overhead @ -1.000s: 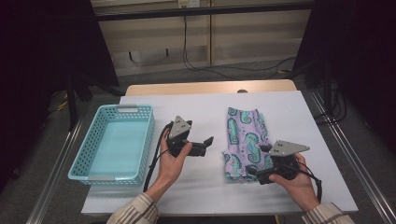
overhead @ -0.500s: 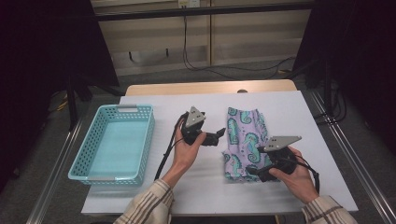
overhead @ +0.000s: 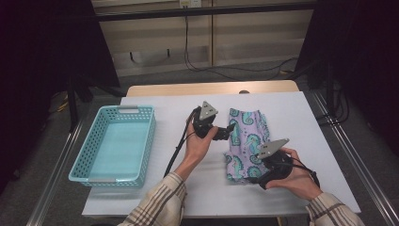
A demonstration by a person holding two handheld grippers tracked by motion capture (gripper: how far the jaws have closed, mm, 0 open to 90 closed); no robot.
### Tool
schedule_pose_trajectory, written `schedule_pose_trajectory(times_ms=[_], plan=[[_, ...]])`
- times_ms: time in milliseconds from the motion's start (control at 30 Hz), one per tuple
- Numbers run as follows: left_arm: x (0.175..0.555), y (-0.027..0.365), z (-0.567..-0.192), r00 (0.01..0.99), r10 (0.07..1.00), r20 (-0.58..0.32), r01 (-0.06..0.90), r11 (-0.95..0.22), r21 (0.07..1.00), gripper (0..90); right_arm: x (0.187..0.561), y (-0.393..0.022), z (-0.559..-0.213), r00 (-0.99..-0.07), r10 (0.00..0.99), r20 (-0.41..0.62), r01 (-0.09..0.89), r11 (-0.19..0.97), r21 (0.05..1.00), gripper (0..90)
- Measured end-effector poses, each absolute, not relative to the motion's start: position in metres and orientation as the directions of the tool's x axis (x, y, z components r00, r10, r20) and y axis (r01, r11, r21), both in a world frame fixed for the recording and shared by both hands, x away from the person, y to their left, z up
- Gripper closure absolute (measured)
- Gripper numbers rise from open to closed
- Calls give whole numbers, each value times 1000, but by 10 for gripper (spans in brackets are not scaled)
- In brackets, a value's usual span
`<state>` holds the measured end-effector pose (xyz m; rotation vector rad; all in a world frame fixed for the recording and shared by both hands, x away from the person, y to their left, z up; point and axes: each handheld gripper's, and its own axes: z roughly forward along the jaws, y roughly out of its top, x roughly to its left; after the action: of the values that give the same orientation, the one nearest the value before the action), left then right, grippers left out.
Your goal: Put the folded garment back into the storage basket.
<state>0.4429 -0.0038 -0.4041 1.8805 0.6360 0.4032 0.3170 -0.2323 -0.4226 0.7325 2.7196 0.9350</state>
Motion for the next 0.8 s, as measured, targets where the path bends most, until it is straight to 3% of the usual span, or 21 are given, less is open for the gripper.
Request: schedule_pose_trajectory(times_ms=[167,200,233,800], plan=[[451,-10,-408,798,603,-4,244,-317,916,31,318,-228,-426,-879,475,-24,375,723,580,105],[453,-10,-409,795,606,-6,250,-319,914,35,318,-226,-426,-881,472,-29,374,733,568,67],[456,-11,-411,783,621,34,236,-348,908,33,319,-226,-426,-886,463,-32,366,739,566,76],[469,-10,-424,760,650,-14,302,-334,893,37,324,-217,-439,-909,410,-74,316,794,518,113]])
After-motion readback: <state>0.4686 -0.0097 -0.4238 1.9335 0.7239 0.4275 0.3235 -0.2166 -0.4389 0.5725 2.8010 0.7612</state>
